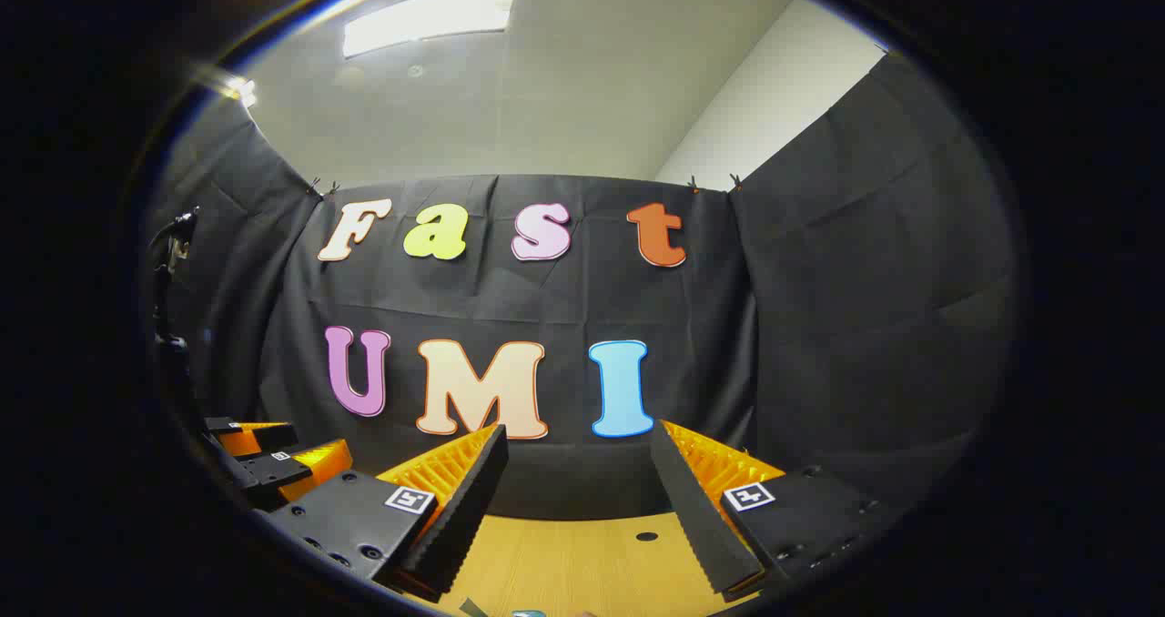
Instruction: First open the suitcase, pack the skin care products into it, and then close the suitcase.
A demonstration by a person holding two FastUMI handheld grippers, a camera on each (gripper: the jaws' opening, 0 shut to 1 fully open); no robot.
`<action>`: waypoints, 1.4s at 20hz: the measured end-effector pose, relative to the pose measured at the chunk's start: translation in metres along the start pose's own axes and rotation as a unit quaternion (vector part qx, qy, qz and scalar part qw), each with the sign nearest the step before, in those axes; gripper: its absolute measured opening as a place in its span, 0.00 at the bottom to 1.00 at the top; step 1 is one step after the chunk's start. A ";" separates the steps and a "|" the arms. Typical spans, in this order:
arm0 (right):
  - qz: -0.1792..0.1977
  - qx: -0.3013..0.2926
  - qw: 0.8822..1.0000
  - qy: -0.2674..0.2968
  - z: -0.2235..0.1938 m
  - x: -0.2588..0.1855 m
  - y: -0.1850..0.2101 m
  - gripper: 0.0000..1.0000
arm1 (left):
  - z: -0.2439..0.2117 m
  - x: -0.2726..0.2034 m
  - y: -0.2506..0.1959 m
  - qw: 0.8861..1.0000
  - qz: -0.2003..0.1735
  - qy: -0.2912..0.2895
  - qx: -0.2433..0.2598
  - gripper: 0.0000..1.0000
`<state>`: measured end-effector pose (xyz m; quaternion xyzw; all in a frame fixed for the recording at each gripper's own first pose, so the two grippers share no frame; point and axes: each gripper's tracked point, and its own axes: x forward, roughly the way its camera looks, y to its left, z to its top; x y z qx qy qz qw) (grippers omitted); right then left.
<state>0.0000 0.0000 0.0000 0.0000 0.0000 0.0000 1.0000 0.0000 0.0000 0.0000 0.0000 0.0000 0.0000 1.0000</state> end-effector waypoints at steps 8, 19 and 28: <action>-0.002 0.004 1.000 0.004 -0.001 -0.001 0.001 0.99 | -0.001 0.000 -0.004 1.000 0.002 -0.001 0.003 0.94; 0.058 0.014 0.998 0.023 -0.031 0.007 0.009 0.99 | -0.047 -0.003 0.014 0.997 0.046 0.052 0.041 0.95; 0.006 0.011 0.998 0.060 -0.063 0.026 0.003 0.99 | -0.150 0.012 0.036 0.984 0.035 0.174 0.021 0.95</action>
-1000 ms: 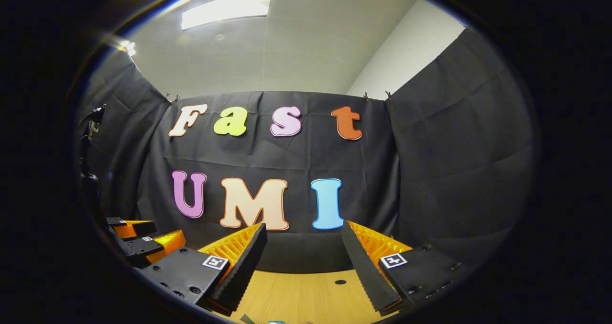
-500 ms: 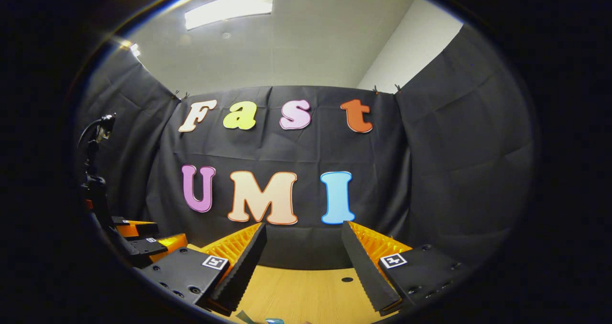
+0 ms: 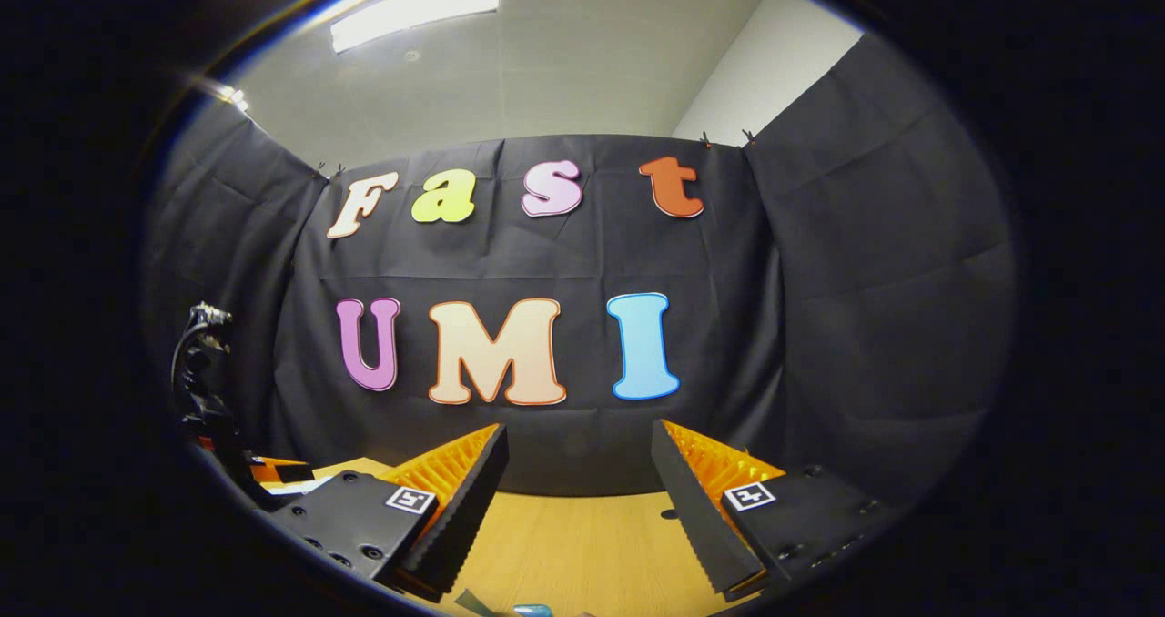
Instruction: First open the suitcase, pack the skin care products into it, and then close the suitcase.
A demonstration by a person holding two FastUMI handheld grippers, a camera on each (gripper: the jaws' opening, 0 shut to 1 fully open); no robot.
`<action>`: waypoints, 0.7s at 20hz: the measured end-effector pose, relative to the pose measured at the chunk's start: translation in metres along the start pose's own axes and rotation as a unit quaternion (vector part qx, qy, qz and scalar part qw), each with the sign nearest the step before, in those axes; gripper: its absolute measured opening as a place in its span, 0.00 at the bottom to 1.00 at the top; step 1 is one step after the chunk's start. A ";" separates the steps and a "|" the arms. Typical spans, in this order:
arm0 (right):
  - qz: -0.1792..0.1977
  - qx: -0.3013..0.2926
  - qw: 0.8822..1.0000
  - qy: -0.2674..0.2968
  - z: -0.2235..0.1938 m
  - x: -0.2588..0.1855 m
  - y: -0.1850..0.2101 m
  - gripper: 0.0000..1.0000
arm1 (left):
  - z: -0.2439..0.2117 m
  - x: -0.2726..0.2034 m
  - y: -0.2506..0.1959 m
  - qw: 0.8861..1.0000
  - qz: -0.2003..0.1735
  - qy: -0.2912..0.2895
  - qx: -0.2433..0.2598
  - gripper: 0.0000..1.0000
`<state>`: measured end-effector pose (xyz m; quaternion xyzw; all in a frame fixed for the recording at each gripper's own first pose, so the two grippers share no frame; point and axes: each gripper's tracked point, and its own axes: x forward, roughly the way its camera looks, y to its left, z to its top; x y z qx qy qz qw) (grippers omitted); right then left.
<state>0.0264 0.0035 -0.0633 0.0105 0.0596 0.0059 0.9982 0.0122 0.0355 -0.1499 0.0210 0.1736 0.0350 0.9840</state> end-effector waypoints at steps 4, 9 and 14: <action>-0.013 -0.021 1.000 0.010 -0.007 0.003 0.001 0.99 | -0.043 0.022 -0.002 0.998 -0.015 0.062 -0.010 0.95; -0.029 -0.032 0.999 0.026 -0.019 0.007 -0.004 0.99 | -0.088 0.042 -0.012 0.992 -0.031 0.124 0.007 0.95; -0.037 -0.050 0.997 0.035 -0.024 0.007 -0.008 0.99 | -0.131 0.058 -0.008 0.979 -0.023 0.201 -0.006 0.96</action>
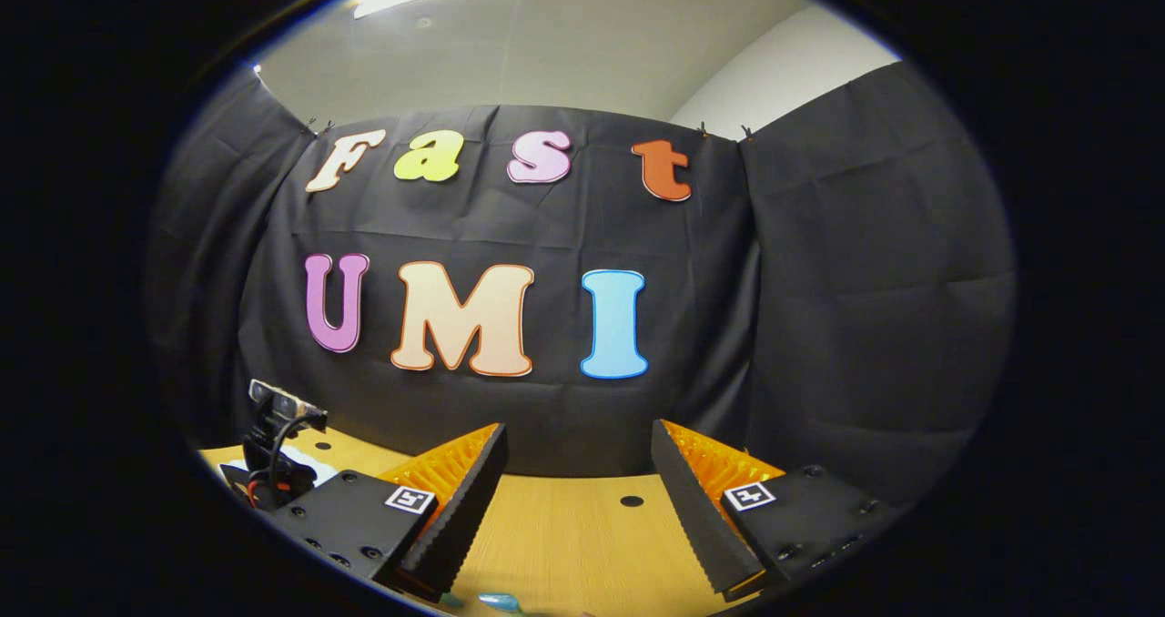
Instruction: First open the suitcase, pack the skin care products into it, and then close the suitcase.
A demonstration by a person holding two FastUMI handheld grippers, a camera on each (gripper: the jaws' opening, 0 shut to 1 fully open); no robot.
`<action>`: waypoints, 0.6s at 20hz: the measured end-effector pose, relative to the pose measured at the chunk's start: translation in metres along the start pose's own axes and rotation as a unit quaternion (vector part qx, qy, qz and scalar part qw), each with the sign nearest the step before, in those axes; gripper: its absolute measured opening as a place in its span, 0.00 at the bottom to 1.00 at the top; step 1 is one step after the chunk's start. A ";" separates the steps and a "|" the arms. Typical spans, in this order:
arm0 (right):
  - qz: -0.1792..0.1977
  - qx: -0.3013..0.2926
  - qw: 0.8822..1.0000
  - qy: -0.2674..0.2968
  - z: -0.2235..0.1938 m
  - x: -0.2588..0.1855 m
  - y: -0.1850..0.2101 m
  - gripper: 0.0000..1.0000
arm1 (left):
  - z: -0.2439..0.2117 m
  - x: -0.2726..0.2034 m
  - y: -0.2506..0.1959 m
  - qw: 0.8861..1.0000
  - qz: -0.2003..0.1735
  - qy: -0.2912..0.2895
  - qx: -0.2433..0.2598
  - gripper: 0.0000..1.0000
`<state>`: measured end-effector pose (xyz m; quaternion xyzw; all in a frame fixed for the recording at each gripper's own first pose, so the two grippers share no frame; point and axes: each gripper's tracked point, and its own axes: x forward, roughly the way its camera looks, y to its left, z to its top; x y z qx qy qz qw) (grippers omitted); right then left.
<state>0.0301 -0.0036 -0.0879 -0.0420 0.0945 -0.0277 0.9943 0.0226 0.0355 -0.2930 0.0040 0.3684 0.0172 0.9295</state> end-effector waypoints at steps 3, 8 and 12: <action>-0.003 -0.009 1.000 0.002 -0.003 0.000 -0.001 0.99 | -0.013 0.011 0.001 1.000 0.009 0.028 0.001 0.96; -0.003 -0.018 1.000 0.006 -0.007 0.000 -0.001 0.99 | -0.036 0.030 -0.005 0.997 0.016 0.075 0.007 0.96; -0.002 -0.023 1.000 0.004 -0.008 0.001 -0.001 0.99 | -0.048 0.046 -0.008 0.994 0.016 0.104 0.014 0.93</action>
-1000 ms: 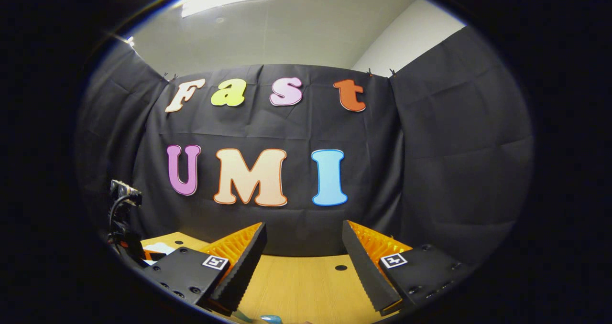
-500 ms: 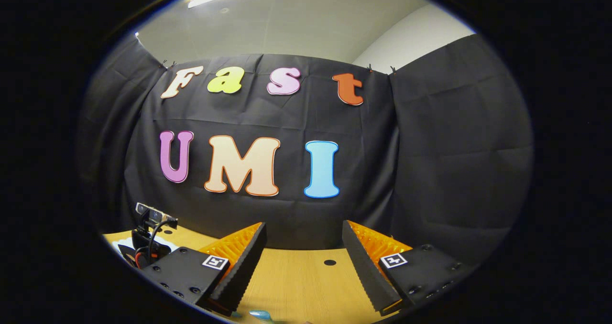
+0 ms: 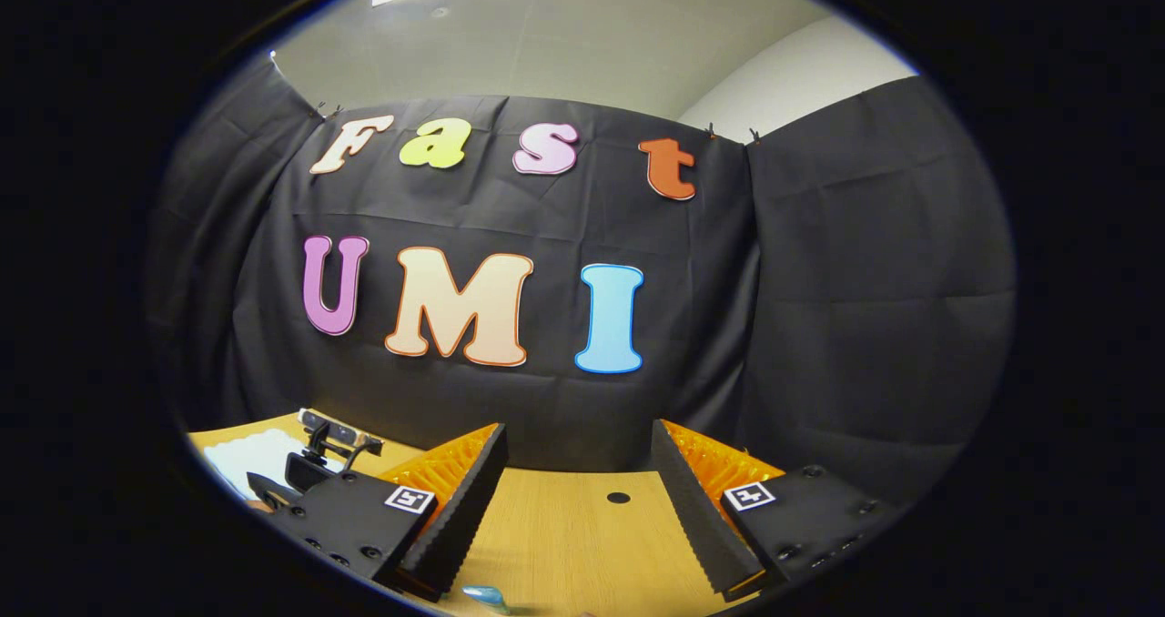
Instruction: First open the suitcase, pack the skin care products into it, and then close the suitcase.
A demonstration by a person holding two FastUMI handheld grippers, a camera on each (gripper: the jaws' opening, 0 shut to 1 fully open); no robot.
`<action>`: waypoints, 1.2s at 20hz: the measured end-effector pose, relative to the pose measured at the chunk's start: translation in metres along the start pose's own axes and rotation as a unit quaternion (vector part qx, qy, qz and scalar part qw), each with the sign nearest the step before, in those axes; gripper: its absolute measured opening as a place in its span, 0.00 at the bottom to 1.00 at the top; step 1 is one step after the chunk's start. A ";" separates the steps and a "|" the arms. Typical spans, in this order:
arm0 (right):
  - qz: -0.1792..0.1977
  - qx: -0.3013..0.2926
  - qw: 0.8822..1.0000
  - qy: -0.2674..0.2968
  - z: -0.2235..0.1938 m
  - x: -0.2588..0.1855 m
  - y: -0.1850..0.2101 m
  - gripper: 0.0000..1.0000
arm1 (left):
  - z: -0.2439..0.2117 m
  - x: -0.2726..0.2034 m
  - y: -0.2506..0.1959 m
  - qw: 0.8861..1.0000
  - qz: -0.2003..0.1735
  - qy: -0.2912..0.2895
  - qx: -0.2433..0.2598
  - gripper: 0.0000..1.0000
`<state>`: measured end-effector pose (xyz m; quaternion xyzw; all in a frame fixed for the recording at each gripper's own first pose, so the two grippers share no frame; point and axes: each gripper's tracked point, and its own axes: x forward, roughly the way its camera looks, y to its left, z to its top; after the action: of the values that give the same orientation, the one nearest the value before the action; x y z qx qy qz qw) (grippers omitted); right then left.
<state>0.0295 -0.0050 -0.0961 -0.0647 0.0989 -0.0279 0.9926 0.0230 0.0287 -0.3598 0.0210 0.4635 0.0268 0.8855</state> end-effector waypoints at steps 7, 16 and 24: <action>-0.008 -0.006 1.000 -0.006 -0.002 -0.001 -0.010 0.99 | -0.017 0.019 -0.004 0.999 -0.026 0.042 -0.003 0.73; 0.001 0.009 1.000 -0.021 0.003 -0.006 -0.005 0.99 | -0.010 0.001 0.009 0.998 -0.033 0.055 -0.011 0.04; 0.026 0.029 0.999 -0.023 0.000 -0.007 0.014 0.99 | 0.026 -0.046 0.005 0.998 -0.057 0.014 -0.005 0.00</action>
<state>0.0230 0.0089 -0.0964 -0.0341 0.0771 -0.0033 0.9964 0.0184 0.0300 -0.3070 -0.0103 0.4763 -0.0214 0.8790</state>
